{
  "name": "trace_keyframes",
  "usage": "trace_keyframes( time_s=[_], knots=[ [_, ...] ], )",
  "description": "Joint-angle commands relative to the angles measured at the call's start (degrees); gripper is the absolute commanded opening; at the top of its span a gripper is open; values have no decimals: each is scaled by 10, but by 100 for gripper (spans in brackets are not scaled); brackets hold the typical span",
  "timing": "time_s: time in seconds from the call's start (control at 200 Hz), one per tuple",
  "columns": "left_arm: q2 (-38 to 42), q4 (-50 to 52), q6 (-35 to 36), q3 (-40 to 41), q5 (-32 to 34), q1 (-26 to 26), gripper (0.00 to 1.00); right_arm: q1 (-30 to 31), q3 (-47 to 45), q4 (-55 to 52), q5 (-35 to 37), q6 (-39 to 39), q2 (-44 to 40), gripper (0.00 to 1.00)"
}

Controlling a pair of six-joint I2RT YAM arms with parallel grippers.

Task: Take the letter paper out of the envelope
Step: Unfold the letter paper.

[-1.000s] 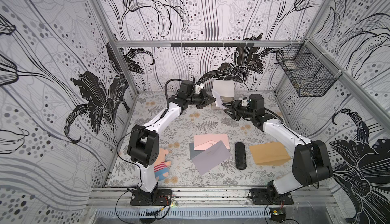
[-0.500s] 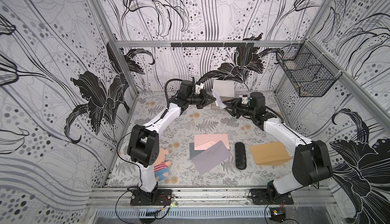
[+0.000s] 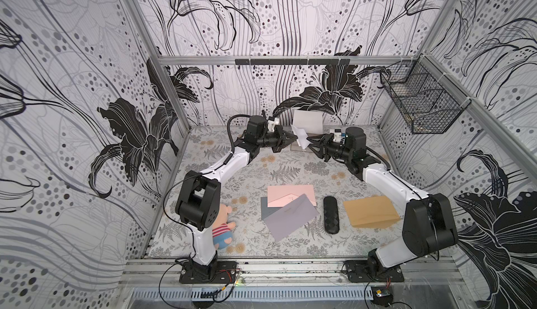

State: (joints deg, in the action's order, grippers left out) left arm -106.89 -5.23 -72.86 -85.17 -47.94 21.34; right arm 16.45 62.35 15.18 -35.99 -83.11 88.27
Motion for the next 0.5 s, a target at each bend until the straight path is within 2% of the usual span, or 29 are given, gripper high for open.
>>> trace_keyframes(
  time_s=[0.0,0.315,0.496],
  knots=[
    [-1,-34,-11,-9,1,0,0,3,-15,-11,0,17,-5,39],
    [3,-32,-11,4,0,1,0,3,-2,3,7,12,7,32],
    [1,-58,-29,19,5,3,0,3,-1,21,4,0,13,32]
  ],
)
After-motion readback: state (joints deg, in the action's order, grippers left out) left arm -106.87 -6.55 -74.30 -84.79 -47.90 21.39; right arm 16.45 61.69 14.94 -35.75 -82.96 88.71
